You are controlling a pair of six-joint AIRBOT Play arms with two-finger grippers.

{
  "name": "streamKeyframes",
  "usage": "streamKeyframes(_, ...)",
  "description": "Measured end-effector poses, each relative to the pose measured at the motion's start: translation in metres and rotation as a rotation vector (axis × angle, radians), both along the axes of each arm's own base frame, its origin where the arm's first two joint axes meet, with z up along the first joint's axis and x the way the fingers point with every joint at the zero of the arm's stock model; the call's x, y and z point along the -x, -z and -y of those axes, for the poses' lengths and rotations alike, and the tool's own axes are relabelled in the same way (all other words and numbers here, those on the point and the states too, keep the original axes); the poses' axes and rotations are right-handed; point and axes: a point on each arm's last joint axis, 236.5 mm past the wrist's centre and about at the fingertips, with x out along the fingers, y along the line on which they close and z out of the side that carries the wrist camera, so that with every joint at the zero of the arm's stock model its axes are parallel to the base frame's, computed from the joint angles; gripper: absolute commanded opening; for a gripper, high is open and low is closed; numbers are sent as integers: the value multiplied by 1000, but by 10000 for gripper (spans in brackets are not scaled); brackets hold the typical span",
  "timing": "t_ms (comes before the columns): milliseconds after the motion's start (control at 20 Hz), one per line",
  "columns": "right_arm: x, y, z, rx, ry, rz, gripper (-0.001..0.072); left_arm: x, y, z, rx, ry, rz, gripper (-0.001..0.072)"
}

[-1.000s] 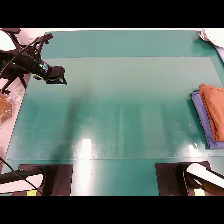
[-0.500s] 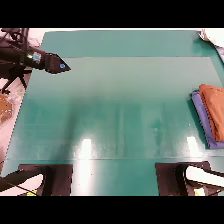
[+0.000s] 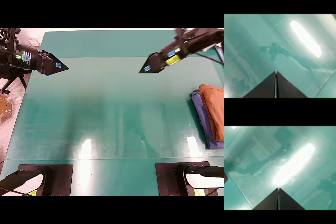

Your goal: Fold the shirts.

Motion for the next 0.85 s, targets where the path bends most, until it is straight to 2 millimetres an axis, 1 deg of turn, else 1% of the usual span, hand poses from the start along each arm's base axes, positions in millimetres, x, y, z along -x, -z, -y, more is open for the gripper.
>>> streamKeyframes(100, 3, -3, -10, -8, -20, 12, 14, 1, 0, 0, 1, 3, -1, 24)
streamKeyframes(150, 3, -8, -12, -16, -24, 26, 14, 2, 0, 1, 1, 6, -3, 24)
streamKeyframes(500, -1, -33, -17, -44, -28, 100, 15, 3, -1, 1, 3, 10, -3, 24)
streamKeyframes(850, -4, -39, -18, -54, -20, 123, 14, 3, -1, 1, 3, 10, -3, 23)
